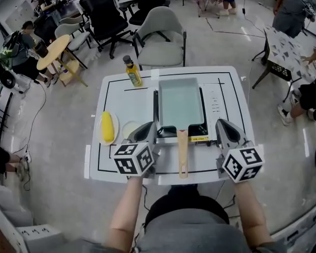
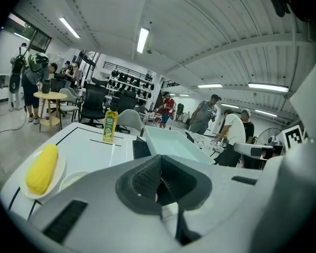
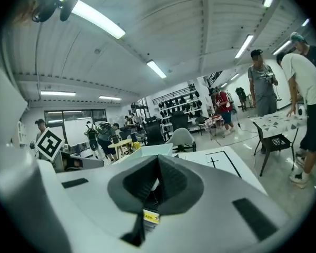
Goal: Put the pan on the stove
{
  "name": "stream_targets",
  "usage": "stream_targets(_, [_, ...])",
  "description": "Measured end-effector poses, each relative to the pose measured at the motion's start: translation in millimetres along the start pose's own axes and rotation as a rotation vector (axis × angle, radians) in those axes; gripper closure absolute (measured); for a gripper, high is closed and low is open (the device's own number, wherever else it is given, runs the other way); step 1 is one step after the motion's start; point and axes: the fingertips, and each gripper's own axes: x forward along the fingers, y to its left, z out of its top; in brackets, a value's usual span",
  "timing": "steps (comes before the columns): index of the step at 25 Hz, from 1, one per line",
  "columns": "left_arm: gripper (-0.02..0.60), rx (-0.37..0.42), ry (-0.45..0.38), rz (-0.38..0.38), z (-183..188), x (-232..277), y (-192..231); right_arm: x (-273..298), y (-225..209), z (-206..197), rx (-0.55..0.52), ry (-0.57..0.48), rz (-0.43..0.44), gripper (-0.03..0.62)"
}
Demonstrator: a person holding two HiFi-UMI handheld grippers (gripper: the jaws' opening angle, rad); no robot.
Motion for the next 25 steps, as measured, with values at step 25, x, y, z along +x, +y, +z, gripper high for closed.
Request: stream_targets(25, [0.575, 0.007, -0.018, 0.03, 4.1, -7.6, -4.1, 1.5, -5.1, -4.4, -0.049, 0.006, -0.01, 0.591])
